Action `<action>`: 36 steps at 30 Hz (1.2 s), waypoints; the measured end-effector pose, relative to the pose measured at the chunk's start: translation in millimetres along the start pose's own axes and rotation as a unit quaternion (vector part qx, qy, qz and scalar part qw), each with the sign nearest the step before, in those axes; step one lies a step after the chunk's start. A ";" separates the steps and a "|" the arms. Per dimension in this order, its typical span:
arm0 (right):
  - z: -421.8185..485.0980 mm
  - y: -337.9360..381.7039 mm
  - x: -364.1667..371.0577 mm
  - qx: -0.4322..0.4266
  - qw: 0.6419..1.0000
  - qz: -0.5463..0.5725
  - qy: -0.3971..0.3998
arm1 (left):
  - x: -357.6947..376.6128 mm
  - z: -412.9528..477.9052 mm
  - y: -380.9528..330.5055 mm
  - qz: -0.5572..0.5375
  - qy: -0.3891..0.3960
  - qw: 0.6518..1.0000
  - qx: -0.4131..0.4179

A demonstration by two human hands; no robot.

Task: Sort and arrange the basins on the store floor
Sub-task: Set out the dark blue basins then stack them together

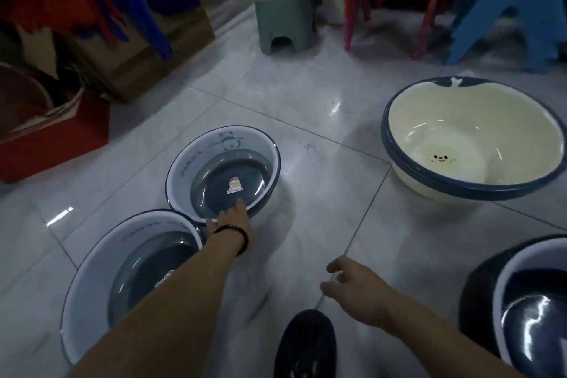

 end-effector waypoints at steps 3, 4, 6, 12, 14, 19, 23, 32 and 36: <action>3.2 -4.8 5.6 0.015 1.000 0.002 0.001 | 12.8 -18.2 -8.9 -0.002 -0.049 0.998 0.041; 1.8 -6.4 5.5 0.018 1.000 0.005 -0.005 | 18.5 -30.1 -13.2 -0.043 -0.051 0.997 0.049; -1.3 -9.8 4.0 0.023 1.000 0.003 -0.021 | 32.1 -56.3 -18.8 -0.085 -0.036 0.995 0.040; -18.3 -14.8 -4.6 0.007 0.997 0.002 -0.078 | 63.1 -109.5 2.5 -0.199 -0.109 0.953 -0.199; -24.2 -18.2 -6.3 0.015 0.996 -0.008 -0.088 | 64.2 -116.9 3.8 -0.269 -0.113 0.923 -0.251; -34.9 -31.8 -8.2 0.048 0.995 0.010 -0.088 | 74.6 -139.1 8.4 -0.387 -0.089 0.830 -0.391; -38.1 -40.3 -9.4 0.052 0.995 0.032 -0.080 | 98.7 -145.0 -3.5 -0.555 0.011 0.741 -0.377; -82.8 -17.1 -53.7 0.003 0.984 0.105 -0.142 | 29.2 -195.1 -15.4 -0.626 -0.067 0.733 -0.258; -136.3 -4.9 -99.2 -0.020 0.974 0.118 -0.191 | -30.7 -232.5 -22.8 -0.571 -0.065 0.803 -0.157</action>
Point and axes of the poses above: each hand's wrist, its own z-axis towards the middle knuckle, its own x-axis out of the palm, y = z × x, the point moved 4 cm from there along z, towards the middle knuckle, and after that the axes turned 5 degrees about z, right-handed, at the moved point
